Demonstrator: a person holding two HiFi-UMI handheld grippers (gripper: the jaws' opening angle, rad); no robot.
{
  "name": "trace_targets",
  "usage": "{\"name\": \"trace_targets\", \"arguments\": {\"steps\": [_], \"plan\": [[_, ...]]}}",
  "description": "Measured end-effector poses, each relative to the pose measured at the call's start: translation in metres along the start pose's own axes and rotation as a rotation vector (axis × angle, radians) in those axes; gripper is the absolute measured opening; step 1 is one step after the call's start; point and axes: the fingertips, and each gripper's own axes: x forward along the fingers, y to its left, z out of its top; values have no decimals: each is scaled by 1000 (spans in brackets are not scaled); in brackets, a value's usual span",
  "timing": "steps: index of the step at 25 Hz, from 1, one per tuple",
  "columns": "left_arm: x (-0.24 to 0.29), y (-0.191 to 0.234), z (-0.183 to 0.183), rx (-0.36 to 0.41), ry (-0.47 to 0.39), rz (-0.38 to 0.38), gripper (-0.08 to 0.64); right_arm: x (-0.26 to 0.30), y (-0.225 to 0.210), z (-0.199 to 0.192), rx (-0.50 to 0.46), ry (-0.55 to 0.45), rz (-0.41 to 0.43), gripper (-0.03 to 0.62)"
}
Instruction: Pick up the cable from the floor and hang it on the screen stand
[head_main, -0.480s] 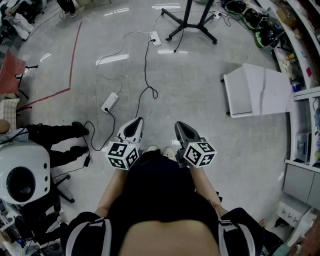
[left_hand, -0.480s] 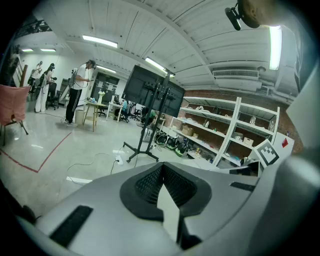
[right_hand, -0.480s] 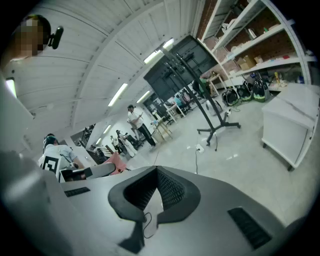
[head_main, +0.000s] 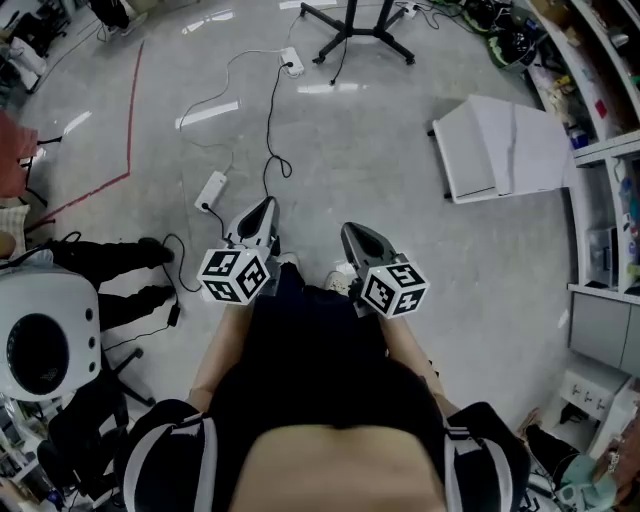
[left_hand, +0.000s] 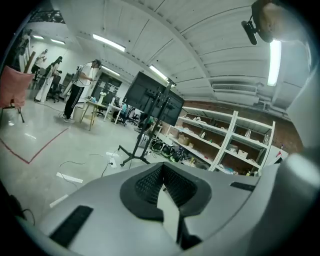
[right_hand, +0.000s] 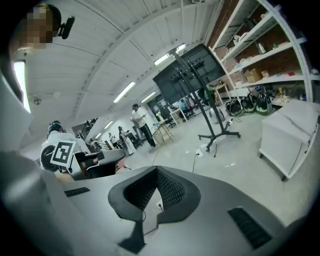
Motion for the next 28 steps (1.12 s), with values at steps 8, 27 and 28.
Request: {"name": "trace_targets", "arguments": {"steps": [8, 27, 28], "plan": [[19, 19, 34, 137, 28, -137, 8, 47, 18, 36, -11, -145, -52, 26], [64, 52, 56, 201, 43, -236, 8, 116, 16, 84, -47, -188, -109, 25], [72, 56, 59, 202, 44, -230, 8, 123, 11, 89, -43, -187, -107, 25]]}}
